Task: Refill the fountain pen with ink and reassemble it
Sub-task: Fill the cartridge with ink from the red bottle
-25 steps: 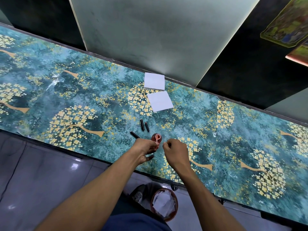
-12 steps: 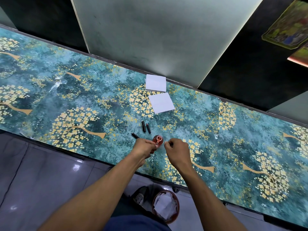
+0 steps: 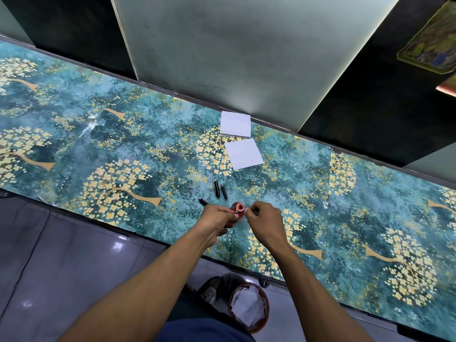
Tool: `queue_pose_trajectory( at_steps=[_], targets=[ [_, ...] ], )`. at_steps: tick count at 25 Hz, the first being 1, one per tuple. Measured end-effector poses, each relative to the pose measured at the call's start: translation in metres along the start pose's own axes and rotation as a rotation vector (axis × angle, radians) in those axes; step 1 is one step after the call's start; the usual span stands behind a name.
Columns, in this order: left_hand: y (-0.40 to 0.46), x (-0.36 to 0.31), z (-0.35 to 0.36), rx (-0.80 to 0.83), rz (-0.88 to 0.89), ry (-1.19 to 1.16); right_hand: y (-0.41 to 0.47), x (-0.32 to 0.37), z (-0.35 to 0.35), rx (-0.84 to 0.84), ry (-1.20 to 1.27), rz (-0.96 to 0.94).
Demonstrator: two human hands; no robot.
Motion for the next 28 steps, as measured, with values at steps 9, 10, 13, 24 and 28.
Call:
queue_pose_trajectory(
  at_steps=[9, 10, 13, 24, 28],
  targets=[
    [-0.002, 0.008, 0.011, 0.032, -0.381, -0.292, -0.017, -0.006, 0.002, 0.103, 0.064, -0.145],
    [-0.002, 0.008, 0.011, 0.033, -0.393, -0.304, -0.017, -0.007, 0.002, 0.092, 0.072, -0.153],
    [-0.002, 0.007, 0.015, 0.03, -0.415, -0.345, -0.016, -0.007, 0.003, 0.008, 0.044, -0.176],
    [0.004, 0.001, 0.035, -0.004, -0.525, -0.549, 0.0, 0.006, -0.007, -0.151, -0.318, -0.334],
    [0.008, 0.002, 0.039, -0.026, -0.552, -0.609, 0.005, 0.011, -0.006, -0.103, -0.409, -0.386]
  ],
)
Point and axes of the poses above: each hand's wrist, its own y-axis towards the middle knuckle, its own z-axis out of the palm, x = y × z, the point moved 2 cm from there along y, towards the middle knuckle, and after that the axes turned 15 degrees about -y, right-handed, at the moved point
